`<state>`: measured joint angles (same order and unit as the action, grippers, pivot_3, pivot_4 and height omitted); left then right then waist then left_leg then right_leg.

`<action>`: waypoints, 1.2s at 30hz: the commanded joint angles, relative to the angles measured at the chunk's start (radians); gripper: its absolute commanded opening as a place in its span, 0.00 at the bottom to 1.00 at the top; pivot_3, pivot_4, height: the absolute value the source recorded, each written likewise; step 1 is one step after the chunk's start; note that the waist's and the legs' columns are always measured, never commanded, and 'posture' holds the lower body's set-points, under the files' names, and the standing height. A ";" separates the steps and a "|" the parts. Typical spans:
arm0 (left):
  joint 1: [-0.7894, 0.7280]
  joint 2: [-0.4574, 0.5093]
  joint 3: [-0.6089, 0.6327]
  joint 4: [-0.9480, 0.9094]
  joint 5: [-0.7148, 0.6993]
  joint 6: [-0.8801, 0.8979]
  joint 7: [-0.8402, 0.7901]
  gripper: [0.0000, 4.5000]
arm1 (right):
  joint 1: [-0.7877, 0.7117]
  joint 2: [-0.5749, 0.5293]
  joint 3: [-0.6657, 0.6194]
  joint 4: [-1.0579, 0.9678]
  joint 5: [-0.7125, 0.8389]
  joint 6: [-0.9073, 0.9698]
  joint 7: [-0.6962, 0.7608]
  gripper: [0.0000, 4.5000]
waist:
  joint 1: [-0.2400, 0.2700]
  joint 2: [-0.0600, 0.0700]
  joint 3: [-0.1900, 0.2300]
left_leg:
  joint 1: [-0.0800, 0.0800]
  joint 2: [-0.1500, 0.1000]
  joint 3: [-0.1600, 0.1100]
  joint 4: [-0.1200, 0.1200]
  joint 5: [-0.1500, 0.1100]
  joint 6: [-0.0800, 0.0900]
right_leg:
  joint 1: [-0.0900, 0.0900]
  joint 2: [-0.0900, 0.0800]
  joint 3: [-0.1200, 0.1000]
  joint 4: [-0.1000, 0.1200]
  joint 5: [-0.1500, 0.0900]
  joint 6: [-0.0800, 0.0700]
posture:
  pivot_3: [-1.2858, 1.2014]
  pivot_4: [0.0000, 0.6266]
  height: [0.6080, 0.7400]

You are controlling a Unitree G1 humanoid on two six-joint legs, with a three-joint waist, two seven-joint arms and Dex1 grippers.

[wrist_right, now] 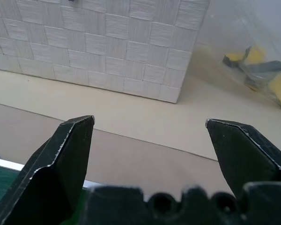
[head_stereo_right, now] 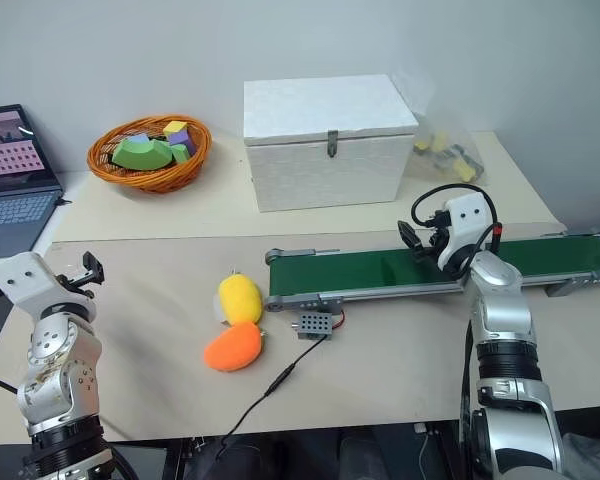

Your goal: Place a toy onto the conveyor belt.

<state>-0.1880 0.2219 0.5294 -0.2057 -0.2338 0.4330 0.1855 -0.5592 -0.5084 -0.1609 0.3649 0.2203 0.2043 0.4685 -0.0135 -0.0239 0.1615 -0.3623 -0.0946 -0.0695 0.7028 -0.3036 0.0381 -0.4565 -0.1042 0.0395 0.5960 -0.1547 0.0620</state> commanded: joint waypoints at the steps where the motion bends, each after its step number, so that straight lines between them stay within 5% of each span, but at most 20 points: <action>1: 0.005 0.016 -0.034 -0.050 0.005 -0.024 -0.036 0.99 | -0.002 -0.017 0.010 -0.089 0.030 -0.003 0.068 1.00 | 0.000 0.000 0.000 | 0.000 0.000 0.000 0.000 0.000 0.000 | 0.000 0.000 0.000 0.000 0.000 0.000 | 0.52 0.24 1.00; 11: 0.007 0.021 -0.089 -0.025 -0.002 -0.039 -0.096 0.99 | 0.266 -0.279 0.181 -0.754 0.406 0.232 0.721 1.00 | 0.008 0.000 0.000 | -0.001 0.001 0.000 0.000 -0.001 0.002 | 0.000 0.001 -0.001 -0.002 0.000 0.001 | 0.52 0.24 1.00; 18: 0.044 0.033 -0.128 -0.083 -0.056 0.017 -0.188 0.99 | 0.272 -0.292 0.241 -0.758 0.346 0.246 0.724 1.00 | 0.007 0.000 0.000 | 0.005 0.001 0.000 0.001 -0.002 0.003 | 0.005 0.001 -0.001 -0.001 0.001 0.000 | 0.52 0.24 1.00; 24: 0.319 0.073 -0.101 -0.354 -0.593 0.303 -0.519 0.99 | 0.281 -0.275 0.254 -0.701 0.297 0.220 0.709 1.00 | 0.000 0.000 0.000 | 0.003 0.002 0.003 0.000 -0.003 0.003 | 0.000 -0.001 -0.002 0.000 0.001 0.000 | 0.52 0.24 1.00; 29: 0.486 0.159 -0.007 -0.358 -0.940 0.398 -0.695 0.99 | 0.295 -0.264 0.249 -0.691 0.291 0.213 0.706 1.00 | 0.002 0.001 0.001 | 0.005 0.004 0.005 0.000 -0.004 0.003 | 0.001 0.000 -0.002 0.000 0.000 -0.001 | 0.52 0.24 1.00; 36: 0.433 0.273 -0.081 -0.192 -0.870 0.398 -0.743 0.99 | 0.303 -0.238 0.227 -0.706 0.311 0.227 0.681 1.00 | 0.012 0.001 0.001 | 0.020 0.005 0.005 -0.001 -0.007 0.009 | 0.019 0.003 -0.004 -0.001 0.000 -0.003 | 0.52 0.24 1.00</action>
<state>0.2640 0.4759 0.4774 -0.4142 -1.1337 0.8359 -0.5295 -0.2563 -0.7498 0.1044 -0.3126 0.5153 0.4431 1.1558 -0.0018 -0.0226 0.1623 -0.3402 -0.0895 -0.0643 0.7021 -0.3114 0.0478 -0.4364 -0.1017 0.0353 0.5945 -0.1548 0.0592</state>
